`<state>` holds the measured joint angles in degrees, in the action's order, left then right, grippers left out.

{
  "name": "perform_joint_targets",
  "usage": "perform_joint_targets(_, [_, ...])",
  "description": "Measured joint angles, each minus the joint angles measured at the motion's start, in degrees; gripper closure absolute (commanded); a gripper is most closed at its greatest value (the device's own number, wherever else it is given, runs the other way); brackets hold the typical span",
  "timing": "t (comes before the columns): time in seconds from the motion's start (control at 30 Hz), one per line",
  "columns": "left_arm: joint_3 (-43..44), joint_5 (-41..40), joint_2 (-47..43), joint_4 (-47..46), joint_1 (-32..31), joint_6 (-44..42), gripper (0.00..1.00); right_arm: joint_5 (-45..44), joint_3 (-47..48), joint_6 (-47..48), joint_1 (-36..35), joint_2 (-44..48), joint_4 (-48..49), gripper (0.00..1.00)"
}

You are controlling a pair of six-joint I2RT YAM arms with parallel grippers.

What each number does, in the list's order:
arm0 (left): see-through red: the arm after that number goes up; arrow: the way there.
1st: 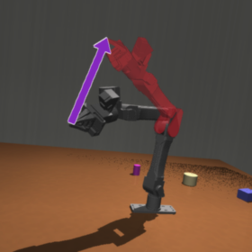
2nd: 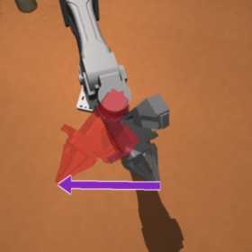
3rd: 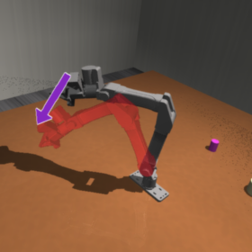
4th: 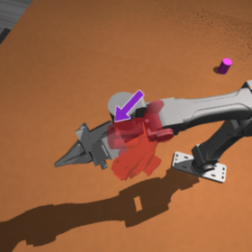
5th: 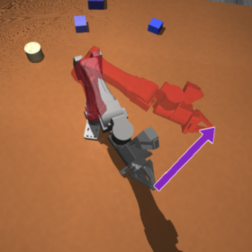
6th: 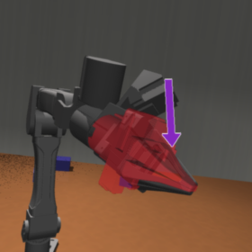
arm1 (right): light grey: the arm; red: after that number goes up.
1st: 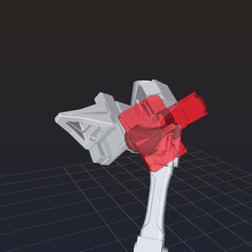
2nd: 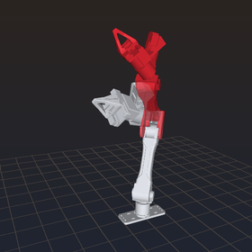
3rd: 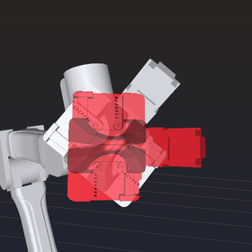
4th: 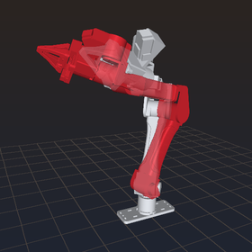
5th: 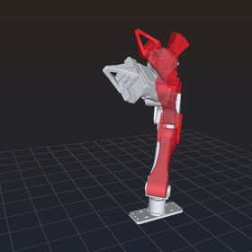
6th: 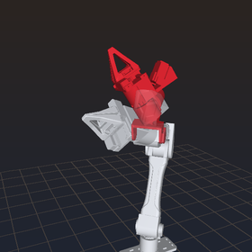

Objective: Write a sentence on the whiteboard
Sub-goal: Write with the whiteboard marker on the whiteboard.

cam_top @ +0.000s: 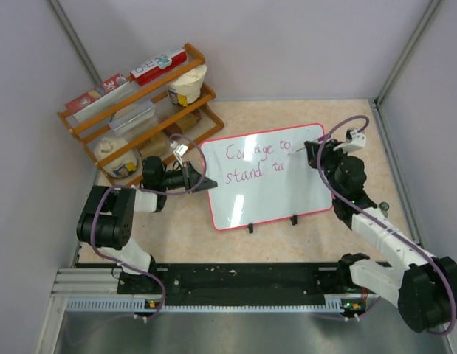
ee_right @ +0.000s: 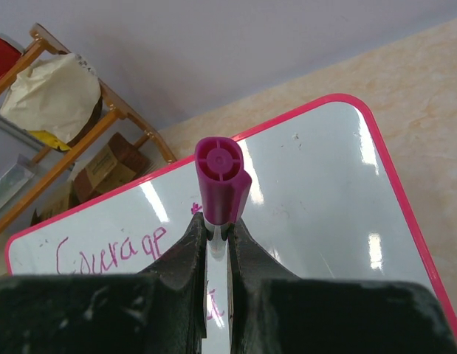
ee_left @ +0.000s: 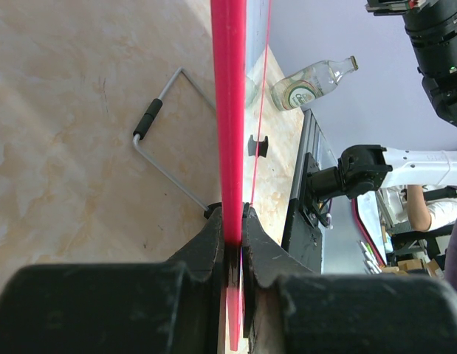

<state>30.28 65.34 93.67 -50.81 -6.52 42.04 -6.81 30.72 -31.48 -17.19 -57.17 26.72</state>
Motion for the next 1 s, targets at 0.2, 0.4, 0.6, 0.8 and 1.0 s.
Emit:
perform_joint_targets(0.2, [0.0,0.02,0.0,0.02,0.0,0.0,1.0,0.68,0.13,-0.13,0.72,-3.02,0.26,1.0])
perform_joint_targets(0.4, [0.0,0.02,0.0,0.02,0.0,0.02,1.0,0.98,0.04,-0.5,0.81,-3.5,0.42,1.0])
perform_joint_targets(0.6, [0.0,0.02,0.0,0.02,0.0,0.04,1.0,1.53,-1.46,-1.05,0.85,-2.73,0.74,1.0])
perform_joint_targets(0.8, [0.0,0.0,0.0,0.04,0.0,0.04,1.0,2.4,-3.72,-1.75,0.87,-0.92,0.74,1.0])
perform_joint_targets(1.0, [0.0,0.0,0.0,0.07,0.0,0.04,1.0,3.19,-5.16,-2.25,0.87,0.52,0.26,1.0])
